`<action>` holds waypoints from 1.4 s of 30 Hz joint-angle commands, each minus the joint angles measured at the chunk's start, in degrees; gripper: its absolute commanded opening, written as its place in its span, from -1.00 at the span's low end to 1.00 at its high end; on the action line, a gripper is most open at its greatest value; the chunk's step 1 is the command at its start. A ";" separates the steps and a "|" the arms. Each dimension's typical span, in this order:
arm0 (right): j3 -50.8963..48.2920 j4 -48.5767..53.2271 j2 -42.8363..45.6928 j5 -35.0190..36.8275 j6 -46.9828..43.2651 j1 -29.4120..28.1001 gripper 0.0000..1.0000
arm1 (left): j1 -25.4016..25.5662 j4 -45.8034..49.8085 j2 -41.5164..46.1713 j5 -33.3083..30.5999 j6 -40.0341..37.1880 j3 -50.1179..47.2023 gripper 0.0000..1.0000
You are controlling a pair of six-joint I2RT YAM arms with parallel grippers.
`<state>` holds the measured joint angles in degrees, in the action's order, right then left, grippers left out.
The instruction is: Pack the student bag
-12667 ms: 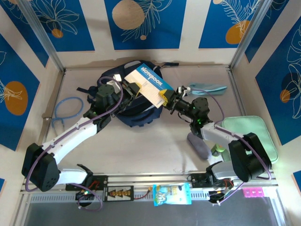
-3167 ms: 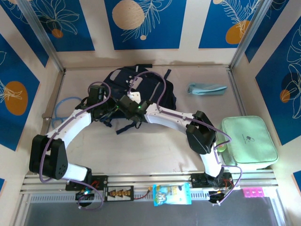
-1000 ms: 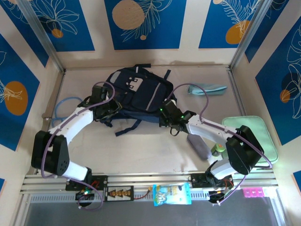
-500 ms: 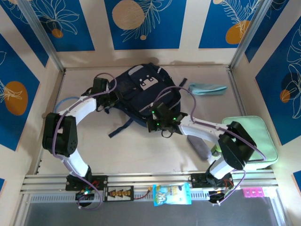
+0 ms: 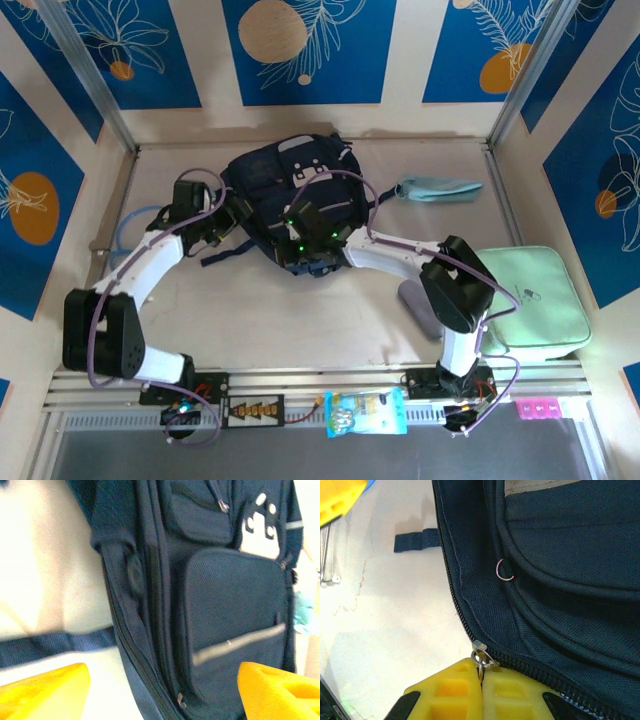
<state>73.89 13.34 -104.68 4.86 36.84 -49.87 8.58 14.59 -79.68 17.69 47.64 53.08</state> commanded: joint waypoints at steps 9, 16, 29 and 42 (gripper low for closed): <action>3.10 1.29 -0.57 -1.87 0.51 -0.93 -1.00 | -0.15 -12.71 2.96 11.14 17.23 -11.49 0.50; 3.06 1.33 -0.52 -1.92 0.69 -1.52 -1.00 | 0.76 -19.11 -1.65 12.75 20.71 -13.64 0.30; 2.58 3.63 -0.27 0.37 -1.44 -2.96 -1.00 | 3.28 -22.37 -10.58 15.03 20.07 -10.76 -0.06; 3.13 19.20 2.53 9.68 -1.43 -1.05 -1.00 | 3.38 -14.43 -13.02 11.78 12.47 -6.18 -1.00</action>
<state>76.25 23.83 -105.21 11.57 35.42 -51.83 11.92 -2.63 -91.83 31.42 63.90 44.56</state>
